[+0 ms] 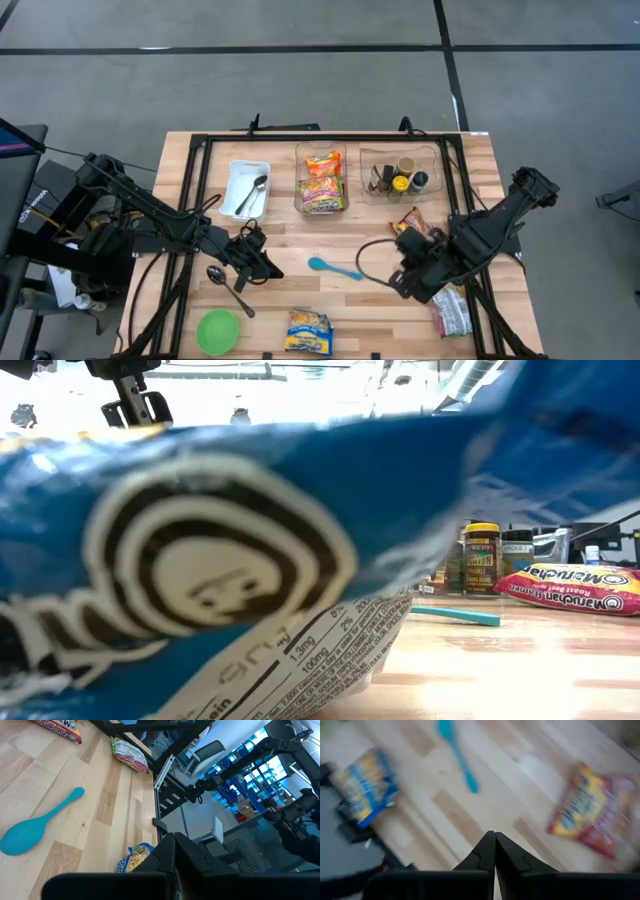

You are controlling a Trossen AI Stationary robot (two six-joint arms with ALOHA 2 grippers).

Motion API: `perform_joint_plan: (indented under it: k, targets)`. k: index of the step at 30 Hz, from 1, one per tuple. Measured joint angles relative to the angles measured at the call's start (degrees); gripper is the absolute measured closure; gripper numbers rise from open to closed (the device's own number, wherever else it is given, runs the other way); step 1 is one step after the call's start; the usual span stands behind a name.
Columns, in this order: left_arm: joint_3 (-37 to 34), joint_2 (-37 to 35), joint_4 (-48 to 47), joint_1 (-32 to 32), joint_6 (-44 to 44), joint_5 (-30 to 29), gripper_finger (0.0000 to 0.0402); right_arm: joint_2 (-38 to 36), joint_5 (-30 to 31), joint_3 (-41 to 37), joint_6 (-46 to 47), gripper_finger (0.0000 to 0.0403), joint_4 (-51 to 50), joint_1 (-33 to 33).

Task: Pick & Place Food Item
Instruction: Put the green noodle pack into the left transparent bin

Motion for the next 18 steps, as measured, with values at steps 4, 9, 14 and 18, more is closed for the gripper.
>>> perform_joint_plan:
  k: [4,9,14,18]
  targets:
    - [0.00,0.00,0.00,0.00,0.00,0.00,0.0402,0.01,-0.26,-0.02,12.24,0.0403,-7.31,1.01]
    - [0.00,0.00,-0.01,0.00,0.00,-0.01,0.0402,0.90,-3.76,-1.00,14.22,0.0403,-9.62,1.90]
    - [0.00,0.00,-0.02,0.00,0.00,-0.02,0.0402,1.89,-6.10,-5.12,13.23,0.0403,-9.43,3.17]
    - [0.00,0.00,-0.02,-0.01,0.00,-0.02,0.0402,3.01,-6.05,-8.65,13.19,0.0403,-6.71,4.29]
